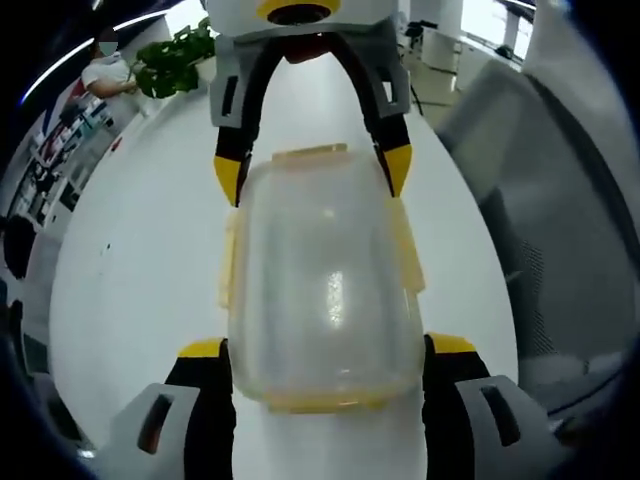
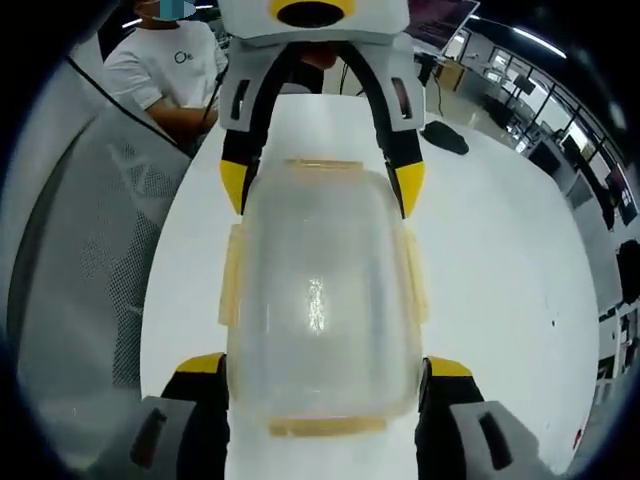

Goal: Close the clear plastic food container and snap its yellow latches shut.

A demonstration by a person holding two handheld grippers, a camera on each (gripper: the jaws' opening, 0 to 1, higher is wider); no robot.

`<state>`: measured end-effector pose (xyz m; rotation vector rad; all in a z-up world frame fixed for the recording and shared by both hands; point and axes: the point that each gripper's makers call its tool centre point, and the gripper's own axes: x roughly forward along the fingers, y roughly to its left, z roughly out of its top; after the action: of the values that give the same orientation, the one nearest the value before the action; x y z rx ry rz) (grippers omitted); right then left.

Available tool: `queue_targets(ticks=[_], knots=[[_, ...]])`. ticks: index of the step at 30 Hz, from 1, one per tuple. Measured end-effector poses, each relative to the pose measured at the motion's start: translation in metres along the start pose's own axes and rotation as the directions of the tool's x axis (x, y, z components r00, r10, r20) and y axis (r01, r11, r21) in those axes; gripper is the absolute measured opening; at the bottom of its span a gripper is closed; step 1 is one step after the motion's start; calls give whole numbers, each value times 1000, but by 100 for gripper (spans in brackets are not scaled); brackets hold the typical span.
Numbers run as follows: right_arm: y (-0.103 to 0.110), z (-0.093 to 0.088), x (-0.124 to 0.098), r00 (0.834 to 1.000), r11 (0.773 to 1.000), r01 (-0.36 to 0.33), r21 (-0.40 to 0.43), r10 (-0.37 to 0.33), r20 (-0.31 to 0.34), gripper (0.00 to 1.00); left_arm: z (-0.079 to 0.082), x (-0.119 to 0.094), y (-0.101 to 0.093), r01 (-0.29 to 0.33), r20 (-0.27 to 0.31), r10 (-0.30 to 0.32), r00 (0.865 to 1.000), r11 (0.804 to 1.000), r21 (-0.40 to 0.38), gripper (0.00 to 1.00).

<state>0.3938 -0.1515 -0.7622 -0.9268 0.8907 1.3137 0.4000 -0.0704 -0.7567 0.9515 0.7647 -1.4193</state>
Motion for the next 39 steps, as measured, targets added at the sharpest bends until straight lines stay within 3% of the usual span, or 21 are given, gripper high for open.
queue_targets(ticks=[28,39], knots=[[-70,-1,3,1000,1000,4,-4,-4,-23,77,-8,2,71,0,-26,0,1000,1000,3,75],[-73,-2,3,999,1000,-4,-11,3,-44,78,-7,2,72,1,-28,-1,1000,1000,-2,76]])
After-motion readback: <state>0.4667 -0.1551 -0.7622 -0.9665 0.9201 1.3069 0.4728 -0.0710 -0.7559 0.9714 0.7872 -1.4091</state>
